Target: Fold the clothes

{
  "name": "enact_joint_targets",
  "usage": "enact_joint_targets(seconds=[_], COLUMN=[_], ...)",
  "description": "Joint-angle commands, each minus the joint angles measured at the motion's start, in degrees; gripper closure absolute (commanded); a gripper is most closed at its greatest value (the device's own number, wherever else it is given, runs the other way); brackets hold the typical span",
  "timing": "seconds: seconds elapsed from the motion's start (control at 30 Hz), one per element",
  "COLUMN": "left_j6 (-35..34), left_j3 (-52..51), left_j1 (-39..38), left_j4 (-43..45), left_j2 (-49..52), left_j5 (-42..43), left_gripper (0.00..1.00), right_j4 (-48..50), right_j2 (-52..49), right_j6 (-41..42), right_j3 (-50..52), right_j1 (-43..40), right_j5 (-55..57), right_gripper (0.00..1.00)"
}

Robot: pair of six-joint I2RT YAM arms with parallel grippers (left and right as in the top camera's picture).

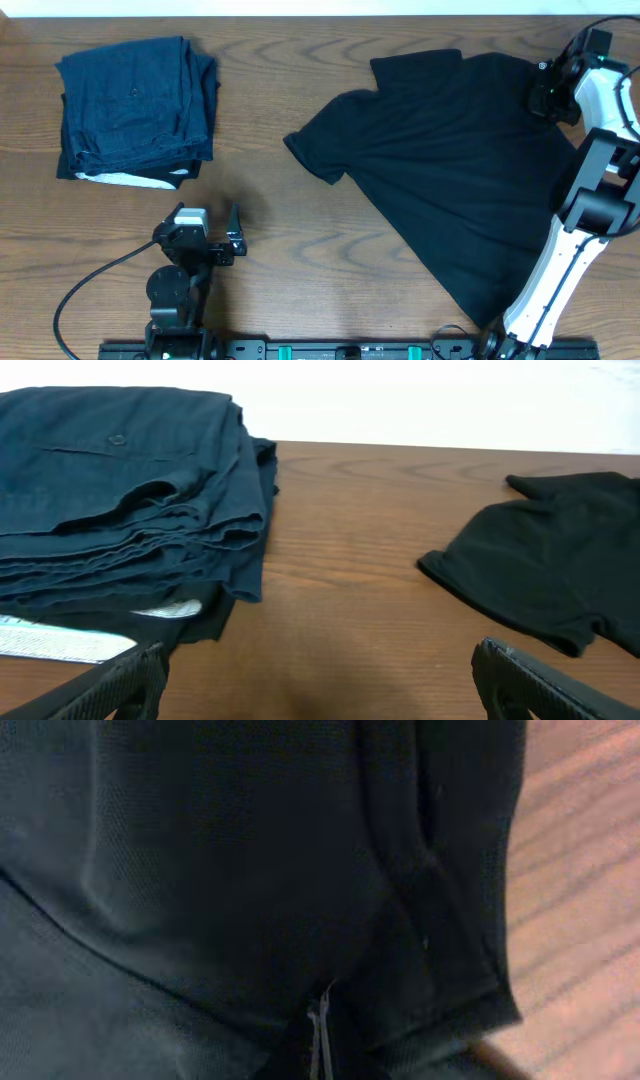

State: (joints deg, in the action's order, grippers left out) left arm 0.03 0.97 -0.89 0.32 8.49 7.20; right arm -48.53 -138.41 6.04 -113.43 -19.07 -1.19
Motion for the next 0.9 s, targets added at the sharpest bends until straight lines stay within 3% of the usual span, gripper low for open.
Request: enact_joint_targets(seconds=[0.0, 0.87], left_j6=[0.1, 0.1], left_j3=[-0.7, -0.7], left_j1=[-0.2, -0.2], left_j4=[0.3, 0.2], left_j2=[0.0, 4.1], left_j5=[1.9, 2.7], left_gripper=[0.02, 0.02], right_j4=[0.3, -2.3], right_j2=[0.0, 1.4], right_j6=[-2.2, -4.0], right_j3=[-0.1, -6.0], right_j1=[-1.4, -3.8], right_j5=[0.7, -2.9], right_gripper=[0.99, 0.99])
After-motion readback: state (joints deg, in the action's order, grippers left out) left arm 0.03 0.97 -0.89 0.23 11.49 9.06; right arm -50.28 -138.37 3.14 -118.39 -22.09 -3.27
